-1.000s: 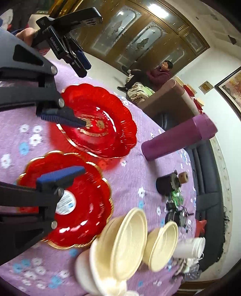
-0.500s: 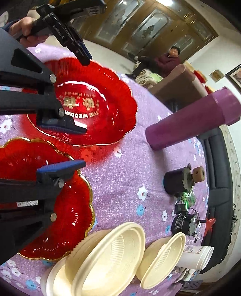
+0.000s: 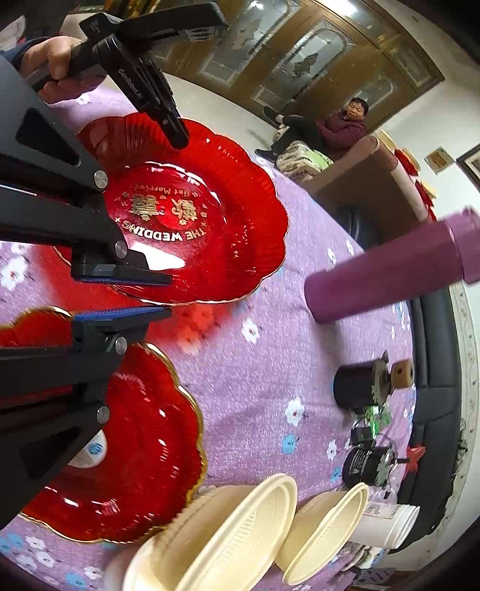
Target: Organize plates and bowls
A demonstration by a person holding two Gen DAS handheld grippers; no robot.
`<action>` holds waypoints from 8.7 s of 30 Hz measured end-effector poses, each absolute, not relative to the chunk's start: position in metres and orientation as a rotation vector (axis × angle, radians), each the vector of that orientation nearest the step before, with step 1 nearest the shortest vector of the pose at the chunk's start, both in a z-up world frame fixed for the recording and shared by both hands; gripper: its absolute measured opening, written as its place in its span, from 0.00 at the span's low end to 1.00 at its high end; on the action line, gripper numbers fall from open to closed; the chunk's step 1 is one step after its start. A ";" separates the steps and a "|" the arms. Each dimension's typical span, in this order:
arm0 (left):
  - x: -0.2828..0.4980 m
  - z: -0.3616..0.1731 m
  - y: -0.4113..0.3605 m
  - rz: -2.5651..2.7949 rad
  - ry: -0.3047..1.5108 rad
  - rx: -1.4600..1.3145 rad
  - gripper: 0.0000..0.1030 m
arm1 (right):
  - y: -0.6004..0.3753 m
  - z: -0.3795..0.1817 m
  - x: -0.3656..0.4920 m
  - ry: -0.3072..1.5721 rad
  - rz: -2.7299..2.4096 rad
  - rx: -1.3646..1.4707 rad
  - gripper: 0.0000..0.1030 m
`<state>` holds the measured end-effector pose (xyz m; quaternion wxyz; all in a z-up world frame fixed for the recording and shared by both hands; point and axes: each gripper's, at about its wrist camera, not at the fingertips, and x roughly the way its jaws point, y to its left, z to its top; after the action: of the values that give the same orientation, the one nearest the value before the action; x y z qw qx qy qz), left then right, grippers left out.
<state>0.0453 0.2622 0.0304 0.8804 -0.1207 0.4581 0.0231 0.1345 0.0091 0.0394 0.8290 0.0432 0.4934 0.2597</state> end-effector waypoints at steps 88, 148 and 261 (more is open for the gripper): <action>0.051 0.036 0.020 -0.235 1.039 0.041 0.17 | -0.208 0.016 0.039 0.946 0.376 0.410 0.12; -0.027 0.069 0.048 -0.079 0.704 0.156 0.19 | -0.155 0.068 -0.015 0.791 0.387 0.165 0.14; 0.027 -0.007 -0.025 -0.310 0.921 0.042 0.70 | -0.277 0.031 0.099 0.799 0.148 0.536 0.29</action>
<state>0.0274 -0.0250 -0.0066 0.8839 0.0201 0.4428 -0.1490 0.0989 -0.2767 0.0311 0.8838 0.2577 0.3841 0.0709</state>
